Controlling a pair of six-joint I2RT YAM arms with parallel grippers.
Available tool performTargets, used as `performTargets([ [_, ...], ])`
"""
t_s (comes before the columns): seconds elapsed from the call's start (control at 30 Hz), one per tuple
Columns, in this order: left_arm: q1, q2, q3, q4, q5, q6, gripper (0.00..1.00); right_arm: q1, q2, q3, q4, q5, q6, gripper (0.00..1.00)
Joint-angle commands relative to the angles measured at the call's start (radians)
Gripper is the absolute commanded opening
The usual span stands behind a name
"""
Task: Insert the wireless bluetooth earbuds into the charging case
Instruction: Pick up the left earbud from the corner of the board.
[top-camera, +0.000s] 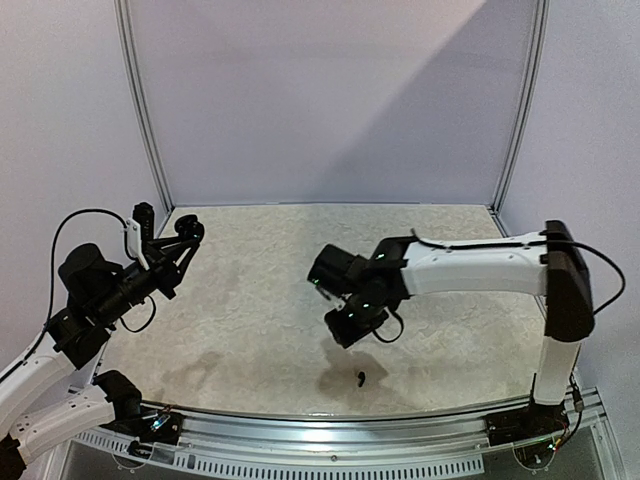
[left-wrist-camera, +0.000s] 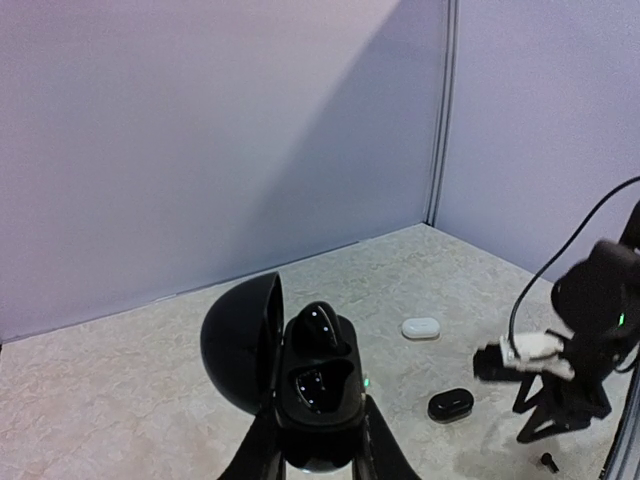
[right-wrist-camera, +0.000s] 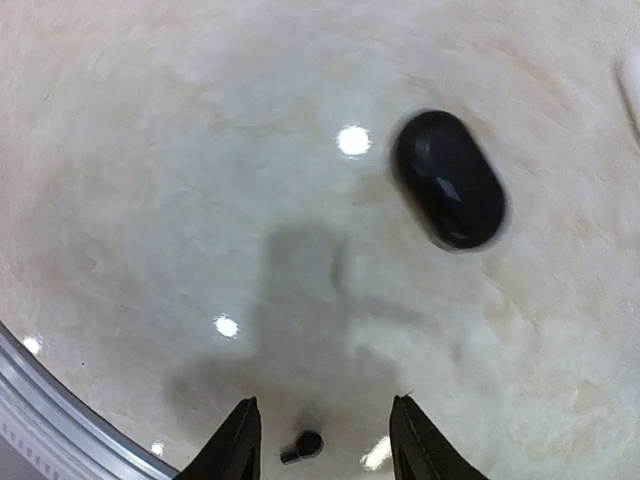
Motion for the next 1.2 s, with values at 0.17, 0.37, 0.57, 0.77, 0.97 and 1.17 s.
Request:
performTargets([
  [0.17,0.013,0.01,-0.01,0.037,0.022,-0.01,0.0,-0.03,-0.309,-0.437,0.286,-0.142,0.607,0.39],
  [0.37,0.013,0.014,-0.007,0.041,0.027,-0.013,0.0,-0.03,-0.271,-0.513,0.385,-0.228,0.639,0.27],
  [0.57,0.013,0.012,-0.002,0.027,0.021,-0.004,0.0,-0.03,-0.234,-0.515,0.402,-0.243,0.623,0.24],
  [0.77,0.013,0.015,-0.001,0.027,0.02,0.001,0.0,-0.03,-0.237,-0.522,0.362,-0.213,0.626,0.19],
  [0.97,0.013,0.017,-0.006,0.03,0.021,-0.007,0.0,-0.034,-0.288,-0.544,0.336,-0.188,0.633,0.13],
  [1.17,0.013,0.018,-0.005,0.031,0.019,-0.002,0.0,-0.034,-0.273,-0.55,0.347,-0.207,0.632,0.12],
])
